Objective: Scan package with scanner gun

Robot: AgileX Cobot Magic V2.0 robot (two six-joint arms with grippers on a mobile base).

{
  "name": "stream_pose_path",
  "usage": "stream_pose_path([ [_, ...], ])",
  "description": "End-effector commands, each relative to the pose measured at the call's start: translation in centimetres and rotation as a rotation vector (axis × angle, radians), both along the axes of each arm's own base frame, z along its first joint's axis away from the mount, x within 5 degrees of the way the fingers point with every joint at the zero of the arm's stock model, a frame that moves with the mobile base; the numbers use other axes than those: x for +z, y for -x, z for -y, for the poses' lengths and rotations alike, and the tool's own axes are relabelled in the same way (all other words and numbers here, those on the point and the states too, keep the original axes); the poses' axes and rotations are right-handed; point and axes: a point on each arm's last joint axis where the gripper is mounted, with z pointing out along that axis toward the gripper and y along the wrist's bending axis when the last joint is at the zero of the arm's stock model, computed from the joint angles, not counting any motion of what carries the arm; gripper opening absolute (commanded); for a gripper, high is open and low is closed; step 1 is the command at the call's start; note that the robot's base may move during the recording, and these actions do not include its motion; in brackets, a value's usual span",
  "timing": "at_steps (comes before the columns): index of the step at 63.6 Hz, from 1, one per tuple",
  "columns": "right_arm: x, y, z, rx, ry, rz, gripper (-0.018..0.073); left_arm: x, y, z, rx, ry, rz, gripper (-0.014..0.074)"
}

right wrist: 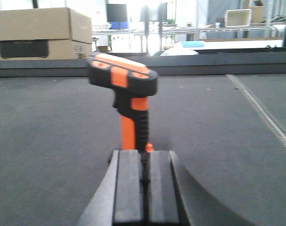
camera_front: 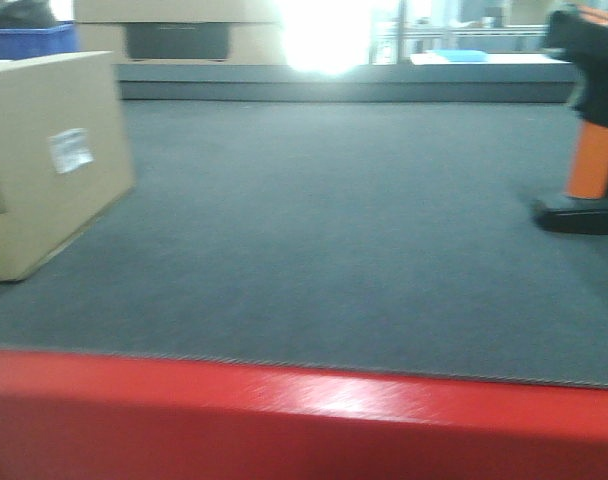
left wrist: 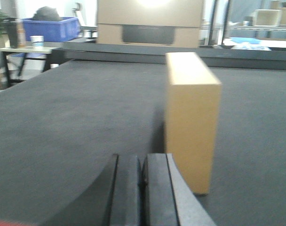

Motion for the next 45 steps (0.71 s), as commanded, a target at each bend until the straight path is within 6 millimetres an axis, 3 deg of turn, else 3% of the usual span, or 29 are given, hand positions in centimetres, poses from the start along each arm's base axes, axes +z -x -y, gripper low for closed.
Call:
stream_pose_path([
  [1,0.18,0.03,0.02,-0.003,0.005,0.022,-0.0153,0.24,0.05,0.02,-0.004,0.004,0.020,-0.0111],
  [45,0.18,0.03,0.02,-0.003,0.005,0.022,-0.0153,0.24,0.05,0.02,-0.004,0.004,0.020,-0.0111],
])
